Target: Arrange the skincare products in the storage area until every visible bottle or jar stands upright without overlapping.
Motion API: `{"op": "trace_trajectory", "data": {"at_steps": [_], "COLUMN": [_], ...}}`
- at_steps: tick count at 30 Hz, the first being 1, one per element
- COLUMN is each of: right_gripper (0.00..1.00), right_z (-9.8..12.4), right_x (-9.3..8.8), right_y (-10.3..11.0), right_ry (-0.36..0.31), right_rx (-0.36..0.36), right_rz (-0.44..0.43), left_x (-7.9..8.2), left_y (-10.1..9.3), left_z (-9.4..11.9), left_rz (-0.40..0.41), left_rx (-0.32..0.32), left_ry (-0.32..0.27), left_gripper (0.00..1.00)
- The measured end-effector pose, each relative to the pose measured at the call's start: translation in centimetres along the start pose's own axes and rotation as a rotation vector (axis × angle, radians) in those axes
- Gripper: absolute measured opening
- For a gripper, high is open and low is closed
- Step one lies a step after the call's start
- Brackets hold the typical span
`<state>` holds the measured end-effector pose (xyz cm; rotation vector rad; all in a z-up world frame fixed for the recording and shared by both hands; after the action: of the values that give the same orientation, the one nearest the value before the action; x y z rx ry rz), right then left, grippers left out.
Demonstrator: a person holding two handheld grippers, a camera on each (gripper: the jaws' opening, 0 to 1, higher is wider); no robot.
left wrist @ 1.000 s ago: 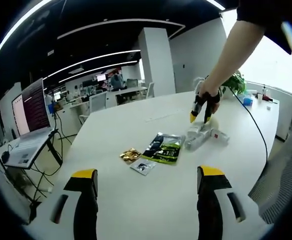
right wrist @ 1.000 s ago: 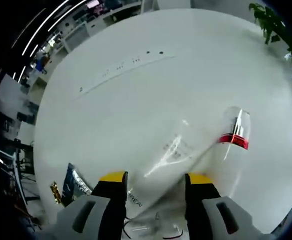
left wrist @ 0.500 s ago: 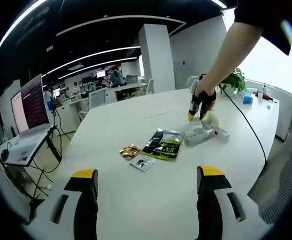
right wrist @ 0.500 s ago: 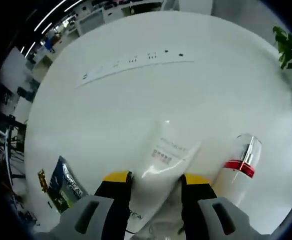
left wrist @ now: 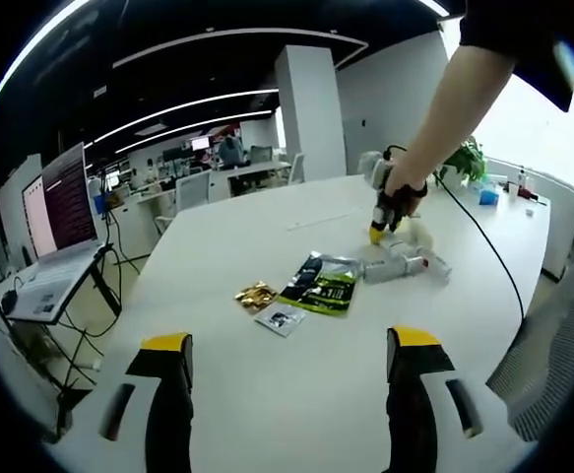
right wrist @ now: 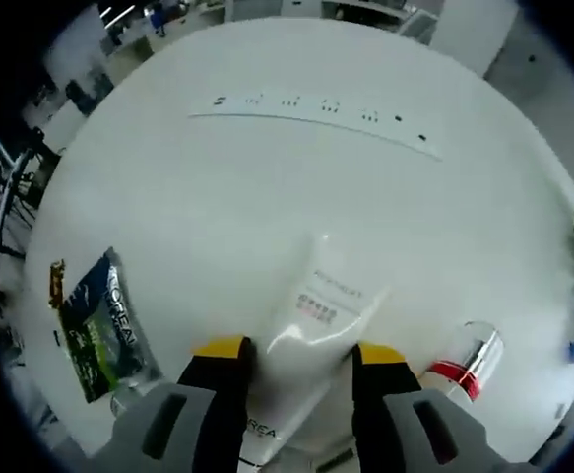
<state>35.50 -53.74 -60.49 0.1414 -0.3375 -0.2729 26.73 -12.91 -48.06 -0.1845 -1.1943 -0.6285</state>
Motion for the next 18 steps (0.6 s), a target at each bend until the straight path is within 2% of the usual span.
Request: {"op": "trace_trajectory", "data": {"at_steps": [3, 6, 8, 9, 12, 14, 16, 17, 18], "right_gripper": [0.3, 0.27, 0.25, 0.25, 0.23, 0.23, 0.22, 0.22, 0.22], "right_z": [-0.2, -0.4, 0.0, -0.1, -0.3, -1.0, -1.0, -1.2, -1.1], "right_x": [0.3, 0.8, 0.5, 1.0, 1.7, 2.6, 2.8, 3.2, 3.3], "right_y": [-0.1, -0.1, 0.4, 0.3, 0.7, 0.8, 0.6, 1.0, 0.9], "right_ry": [-0.015, -0.059, -0.083, -0.087, -0.108, -0.108, -0.121, -0.134, -0.136], "right_rx": [-0.004, 0.006, 0.013, 0.012, 0.018, 0.046, 0.038, 0.076, 0.064], "right_rz": [0.008, 0.036, 0.053, 0.061, 0.119, 0.192, 0.199, 0.234, 0.228], "left_x": [0.0, -0.1, -0.1, -0.1, -0.1, -0.1, -0.1, -0.1, -0.1], "left_y": [-0.1, -0.1, -0.1, 0.0, 0.1, 0.1, 0.2, 0.2, 0.2], "left_z": [0.0, 0.0, -0.1, -0.1, -0.1, -0.1, -0.1, -0.1, -0.1], "left_rz": [0.0, -0.003, -0.003, -0.004, -0.004, -0.002, -0.001, -0.001, -0.001], "left_rx": [-0.003, -0.004, -0.002, -0.001, 0.002, 0.006, 0.008, 0.009, 0.009], "left_ry": [0.003, 0.005, 0.005, 0.006, 0.006, 0.005, 0.004, 0.003, 0.002], "left_gripper": [0.74, 0.74, 0.74, 0.74, 0.74, 0.74, 0.74, 0.74, 0.74]}}
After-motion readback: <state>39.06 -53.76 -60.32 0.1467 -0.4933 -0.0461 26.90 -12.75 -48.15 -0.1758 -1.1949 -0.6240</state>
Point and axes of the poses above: the point that each gripper's makers call its tool centre point, and the gripper's own axes: z roughly backward along the fingers, y roughly to its left, x roughly out of its top, the point moved 1 cm from there along z, roughly backward along the fingers, and after that the axes turned 12 degrees about x, right-handed, at the moved point
